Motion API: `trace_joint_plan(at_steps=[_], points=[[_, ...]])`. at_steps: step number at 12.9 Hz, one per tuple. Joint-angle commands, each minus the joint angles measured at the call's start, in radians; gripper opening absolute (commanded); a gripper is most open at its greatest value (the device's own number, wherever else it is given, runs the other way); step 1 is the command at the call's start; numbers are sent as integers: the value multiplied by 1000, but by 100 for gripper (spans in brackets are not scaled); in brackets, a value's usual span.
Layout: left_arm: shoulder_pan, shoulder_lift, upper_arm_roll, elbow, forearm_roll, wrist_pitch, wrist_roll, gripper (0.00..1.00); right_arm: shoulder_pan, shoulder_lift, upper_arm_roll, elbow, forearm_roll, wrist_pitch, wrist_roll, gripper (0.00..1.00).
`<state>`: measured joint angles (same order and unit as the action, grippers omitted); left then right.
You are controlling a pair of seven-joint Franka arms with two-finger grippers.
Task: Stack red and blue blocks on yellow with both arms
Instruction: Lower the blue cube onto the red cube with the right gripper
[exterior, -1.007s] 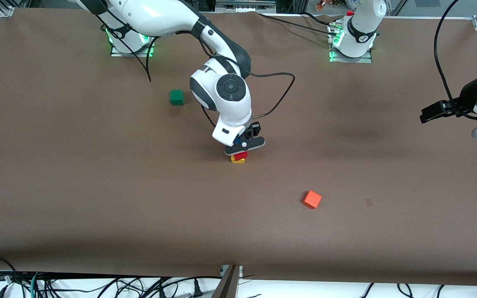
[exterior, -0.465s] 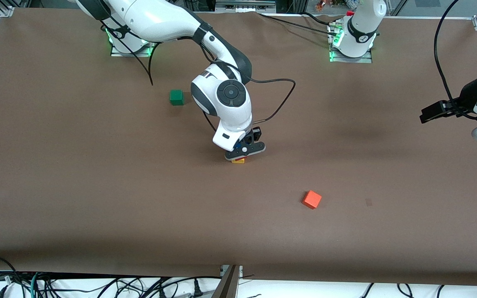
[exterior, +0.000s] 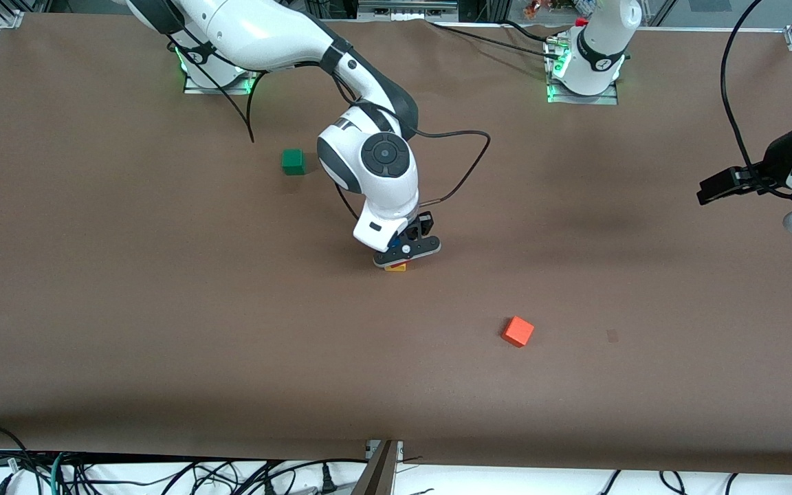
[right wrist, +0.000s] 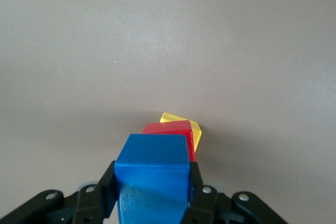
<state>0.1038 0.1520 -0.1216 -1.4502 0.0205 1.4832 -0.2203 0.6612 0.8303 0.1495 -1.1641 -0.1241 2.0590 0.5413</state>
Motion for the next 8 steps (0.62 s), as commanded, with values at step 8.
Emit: trace_joint_plan(at_steps=[8], points=[[4,11,-1,25,-11,-6,22,100,9,13,-8,37,-38,-34,-4,62]])
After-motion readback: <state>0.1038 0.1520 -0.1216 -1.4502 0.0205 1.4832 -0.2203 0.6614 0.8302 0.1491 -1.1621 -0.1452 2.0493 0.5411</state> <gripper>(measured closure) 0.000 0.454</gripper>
